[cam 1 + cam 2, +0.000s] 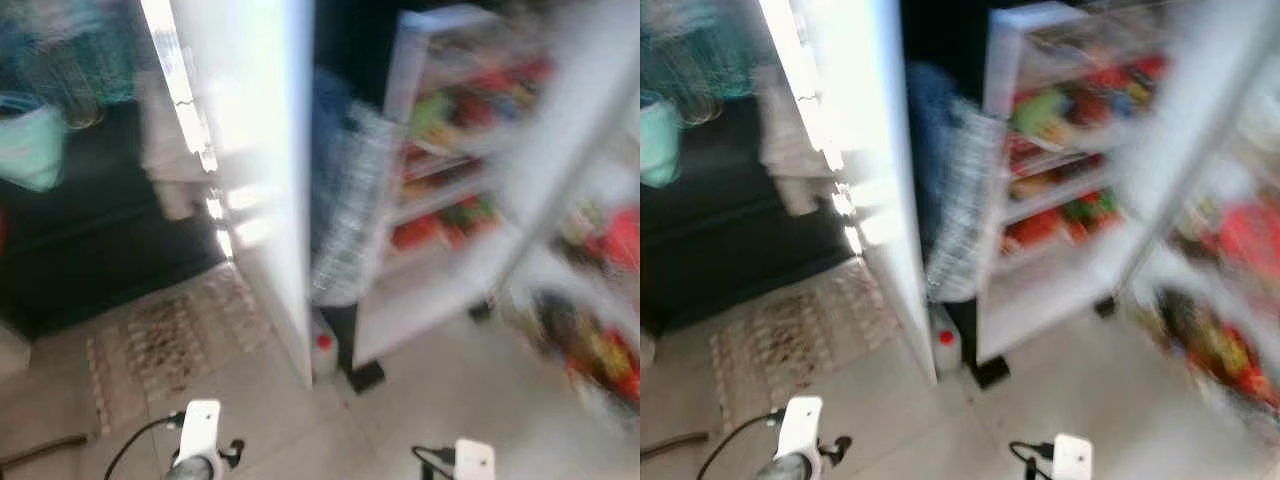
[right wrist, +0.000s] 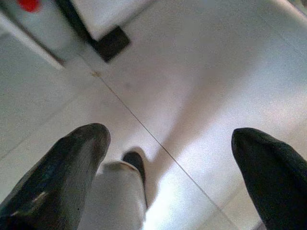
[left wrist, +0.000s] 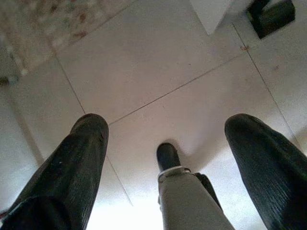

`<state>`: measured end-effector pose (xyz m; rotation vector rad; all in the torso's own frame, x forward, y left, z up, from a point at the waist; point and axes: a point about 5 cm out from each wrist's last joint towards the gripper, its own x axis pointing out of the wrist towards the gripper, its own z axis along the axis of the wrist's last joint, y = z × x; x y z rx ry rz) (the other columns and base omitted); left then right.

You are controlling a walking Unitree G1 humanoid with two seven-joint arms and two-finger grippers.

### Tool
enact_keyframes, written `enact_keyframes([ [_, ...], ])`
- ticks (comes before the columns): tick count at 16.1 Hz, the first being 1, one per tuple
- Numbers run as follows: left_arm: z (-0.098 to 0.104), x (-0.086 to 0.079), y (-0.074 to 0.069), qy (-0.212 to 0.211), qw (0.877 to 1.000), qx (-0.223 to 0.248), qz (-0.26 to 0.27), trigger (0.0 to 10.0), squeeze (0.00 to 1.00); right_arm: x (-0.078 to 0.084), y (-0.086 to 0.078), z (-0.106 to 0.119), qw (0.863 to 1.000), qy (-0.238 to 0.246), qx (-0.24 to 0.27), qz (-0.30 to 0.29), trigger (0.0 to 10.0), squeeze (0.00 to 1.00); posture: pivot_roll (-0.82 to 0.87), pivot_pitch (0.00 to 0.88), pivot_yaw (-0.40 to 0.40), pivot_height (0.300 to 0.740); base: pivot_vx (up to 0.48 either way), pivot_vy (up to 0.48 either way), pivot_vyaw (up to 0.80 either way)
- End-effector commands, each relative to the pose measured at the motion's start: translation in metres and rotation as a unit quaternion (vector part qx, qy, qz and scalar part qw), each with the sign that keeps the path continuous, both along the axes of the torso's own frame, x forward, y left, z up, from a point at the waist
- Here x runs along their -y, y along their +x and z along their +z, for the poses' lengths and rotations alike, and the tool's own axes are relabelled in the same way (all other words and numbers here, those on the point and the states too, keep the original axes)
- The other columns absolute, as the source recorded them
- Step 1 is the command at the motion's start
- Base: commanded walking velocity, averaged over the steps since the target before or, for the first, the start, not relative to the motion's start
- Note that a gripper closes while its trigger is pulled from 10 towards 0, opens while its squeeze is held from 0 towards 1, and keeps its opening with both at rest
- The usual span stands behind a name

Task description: Restocking fridge

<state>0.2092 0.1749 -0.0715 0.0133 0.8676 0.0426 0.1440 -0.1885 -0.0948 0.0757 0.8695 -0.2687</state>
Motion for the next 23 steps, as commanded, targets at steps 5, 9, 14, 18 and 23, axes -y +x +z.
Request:
enact_keyframes([
  [5, -0.0019, -0.0006, -0.0029, 0.002, 1.0, -0.009, -0.002, 10.0, 0.0, 0.0005, 0.0036, 0.0009, 1.0, 0.002, -0.001, -0.004, 10.0, 0.0, -0.12, 0.051, 0.042, 0.74, 0.0, 0.0, -0.77],
  [9, -0.0025, 0.0009, -0.0037, 0.002, 1.0, -0.011, -0.001, 10.0, 0.0, 0.0026, 0.0035, 0.001, 1.0, 0.0, -0.002, 0.0, 10.0, 0.0, -0.12, 0.039, 0.036, 0.74, 0.0, 0.0, -0.77],
  [14, -0.0036, 0.0, -0.0058, 0.003, 1.0, -0.014, -0.001, 10.0, 0.0, 0.0024, 0.0024, 0.0006, 1.0, 0.0, -0.003, 0.003, 10.0, 0.0, -0.12, 0.023, 0.037, 0.74, 0.0, 0.0, -0.77],
  [18, -0.0034, -0.0002, -0.0056, 0.003, 1.0, -0.014, -0.003, 10.0, 0.0, 0.0016, 0.002, 0.0003, 1.0, 0.002, -0.004, 0.001, 10.0, 0.0, -0.13, 0.018, 0.041, 0.74, 0.0, 0.0, -0.77],
  [23, -0.0029, -0.0002, -0.0045, 0.002, 1.0, -0.014, -0.004, 10.0, 0.0, 0.0017, 0.0032, 0.0009, 1.0, 0.002, -0.001, -0.001, 10.0, 0.0, -0.13, 0.027, 0.04, 0.74, 0.0, 0.0, -0.77],
])
